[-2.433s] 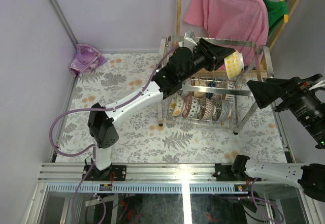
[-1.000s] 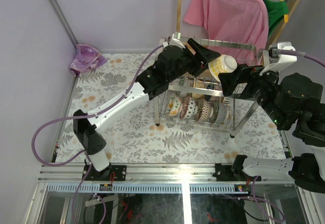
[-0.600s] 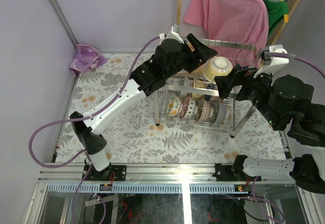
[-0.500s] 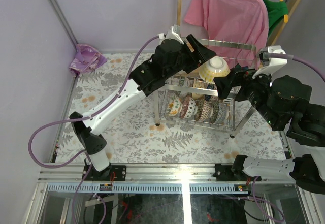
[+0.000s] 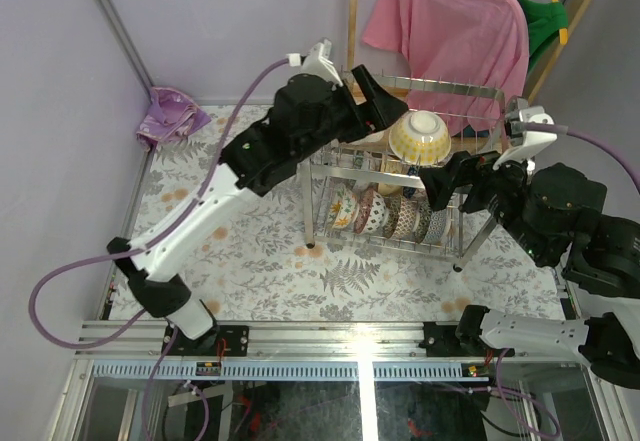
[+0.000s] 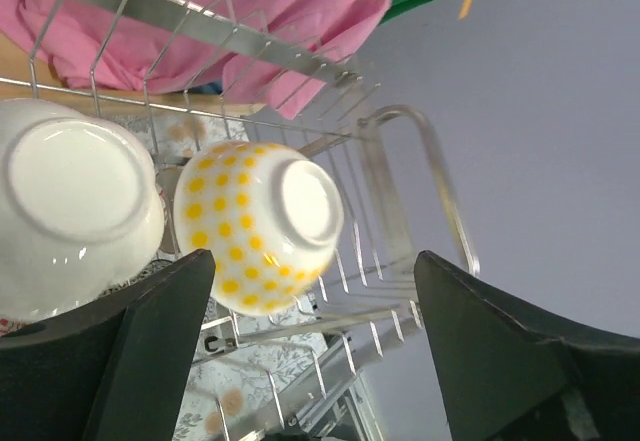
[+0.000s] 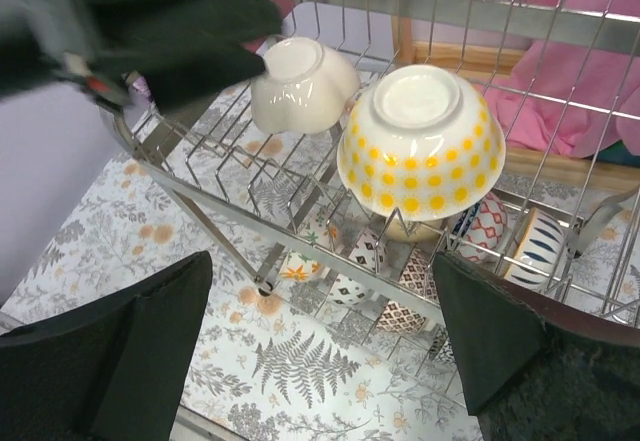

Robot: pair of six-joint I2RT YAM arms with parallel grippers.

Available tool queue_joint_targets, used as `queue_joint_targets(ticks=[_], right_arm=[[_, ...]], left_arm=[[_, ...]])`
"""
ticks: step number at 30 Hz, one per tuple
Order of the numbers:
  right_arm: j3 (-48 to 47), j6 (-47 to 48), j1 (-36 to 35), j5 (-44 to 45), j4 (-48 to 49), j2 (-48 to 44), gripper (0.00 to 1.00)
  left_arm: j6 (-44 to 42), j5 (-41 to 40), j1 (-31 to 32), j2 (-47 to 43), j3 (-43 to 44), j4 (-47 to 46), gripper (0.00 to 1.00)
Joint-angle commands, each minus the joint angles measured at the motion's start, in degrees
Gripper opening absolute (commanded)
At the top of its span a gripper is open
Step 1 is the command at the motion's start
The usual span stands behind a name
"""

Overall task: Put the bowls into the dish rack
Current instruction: Turn the bowl upside down on the dish rack, then move the dish rack to the center of the board.

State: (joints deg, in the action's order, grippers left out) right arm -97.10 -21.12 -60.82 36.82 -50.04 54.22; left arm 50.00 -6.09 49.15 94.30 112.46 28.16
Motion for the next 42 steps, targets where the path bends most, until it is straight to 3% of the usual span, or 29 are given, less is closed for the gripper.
queue_joint_targets(ticks=[1,4,12,16,25,30,34,42], right_arm=[[4.5,0.2,-0.4,-4.2,2.6,-2.4,0.99],[8.6,-0.4,-0.4,-3.7,2.9,-5.7,0.99],[12.2,-3.0,-0.4,3.8,-0.1,-16.2,0.99],[10.9,-5.3,-0.4,12.7,-3.8,-18.5,1.0],[8.0,-11.4,-0.4,26.2,-11.9,-19.6,0.99],[10.6,-12.6,-0.5,26.7,-10.9,-22.8,0.99],[12.2,-12.7,-0.7,26.3,-9.6,-25.9,0.99],[15.0,-13.6,-2.5,24.9,-7.5,-28.1,1.0]], left_arm=[[-8.1,-1.4,1.0,-6.6,0.3,2.6,0.87],[-10.4,-2.4,1.5,-11.2,-2.3,3.6,0.99],[-14.3,-10.2,2.0,-27.3,-15.4,6.2,1.0],[-15.6,-15.5,2.0,-33.1,-21.5,7.3,1.0],[-17.7,-25.2,2.1,-31.8,-22.6,18.0,1.0],[-17.9,-20.5,2.7,-43.8,-41.4,8.8,0.84],[-15.5,-18.8,5.0,-47.8,-52.1,5.6,0.84],[-16.7,-33.1,17.0,-47.2,-65.9,-10.2,0.9]])
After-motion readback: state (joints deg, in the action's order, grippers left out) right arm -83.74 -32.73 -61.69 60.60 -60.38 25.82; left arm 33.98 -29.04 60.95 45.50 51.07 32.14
